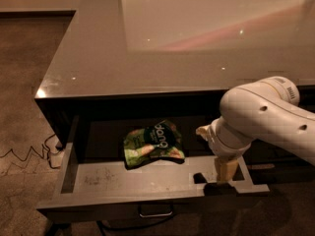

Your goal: Open top drawer

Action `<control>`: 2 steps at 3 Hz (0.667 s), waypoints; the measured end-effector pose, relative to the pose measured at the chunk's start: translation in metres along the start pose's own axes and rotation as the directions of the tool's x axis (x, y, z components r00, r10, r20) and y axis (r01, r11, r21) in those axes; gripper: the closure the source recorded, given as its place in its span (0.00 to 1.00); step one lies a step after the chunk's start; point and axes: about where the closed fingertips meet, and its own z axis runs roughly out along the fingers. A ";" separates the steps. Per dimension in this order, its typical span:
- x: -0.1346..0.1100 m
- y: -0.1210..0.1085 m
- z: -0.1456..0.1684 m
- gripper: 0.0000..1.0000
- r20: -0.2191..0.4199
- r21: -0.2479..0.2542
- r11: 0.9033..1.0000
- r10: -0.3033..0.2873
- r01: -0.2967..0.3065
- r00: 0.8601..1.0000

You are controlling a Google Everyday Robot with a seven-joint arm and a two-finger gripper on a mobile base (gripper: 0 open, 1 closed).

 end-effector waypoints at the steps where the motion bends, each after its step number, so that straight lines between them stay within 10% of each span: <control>1: 0.006 -0.005 0.006 0.41 -0.016 -0.004 1.000 0.015 -0.015 1.000; 2: 0.014 -0.008 0.026 0.64 -0.028 -0.020 0.998 0.051 -0.052 0.998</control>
Offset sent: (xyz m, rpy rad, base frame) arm 0.0285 -0.0149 -0.0497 -0.0270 0.0430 -0.1100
